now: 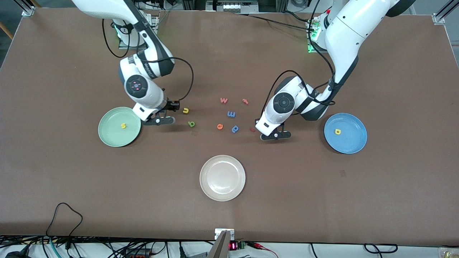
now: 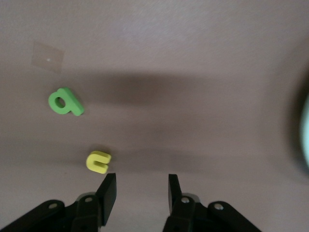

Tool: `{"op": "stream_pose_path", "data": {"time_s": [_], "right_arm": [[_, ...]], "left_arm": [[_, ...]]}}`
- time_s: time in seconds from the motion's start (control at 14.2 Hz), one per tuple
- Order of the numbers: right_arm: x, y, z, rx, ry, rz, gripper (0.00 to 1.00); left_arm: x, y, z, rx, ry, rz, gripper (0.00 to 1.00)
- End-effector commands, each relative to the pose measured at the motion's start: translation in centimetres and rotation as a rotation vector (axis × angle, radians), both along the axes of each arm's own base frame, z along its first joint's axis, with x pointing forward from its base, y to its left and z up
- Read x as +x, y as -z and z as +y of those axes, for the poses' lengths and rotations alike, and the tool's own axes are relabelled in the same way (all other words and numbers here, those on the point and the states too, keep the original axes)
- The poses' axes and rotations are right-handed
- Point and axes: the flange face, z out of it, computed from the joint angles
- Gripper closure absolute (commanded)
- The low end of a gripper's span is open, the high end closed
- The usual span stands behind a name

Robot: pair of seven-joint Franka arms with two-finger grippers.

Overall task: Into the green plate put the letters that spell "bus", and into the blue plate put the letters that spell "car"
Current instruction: 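Carry the cyan letter onto the blue plate with the left gripper and release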

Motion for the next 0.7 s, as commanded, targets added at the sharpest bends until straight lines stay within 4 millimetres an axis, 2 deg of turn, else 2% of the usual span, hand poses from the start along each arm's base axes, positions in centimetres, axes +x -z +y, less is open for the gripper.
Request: {"op": "stream_pose_path", "data": {"time_s": [0.0,0.14,0.21,0.35,0.42,0.63], "right_arm": [[-0.9,1.5,1.9,-0.007,0.031,-0.015,0.48],[-1.3,2.5,2.6,-0.007,0.049,-0.021,0.48],[-1.4,2.9,3.1,-0.009,0.066,-0.022,0.48],[-1.5,3.4,3.6,-0.01,0.091,-0.025,0.48],[-1.5,3.4,3.7,-0.007,0.106,-0.03,0.48],[-1.9,4.3,4.6,-0.014,0.17,-0.038,0.48]], "left_arm": [[2.7,-5.4,1.9,0.092,0.087,0.042,0.94],[5.6,-8.4,5.1,0.123,0.111,0.095,0.93],[6.6,-9.0,7.1,0.124,0.126,0.115,0.93],[8.0,-9.3,12.5,0.115,0.17,0.164,0.93],[9.0,-9.5,16.1,0.122,0.202,0.178,0.93],[10.7,-9.8,24.5,0.092,0.291,0.197,0.93]]}}
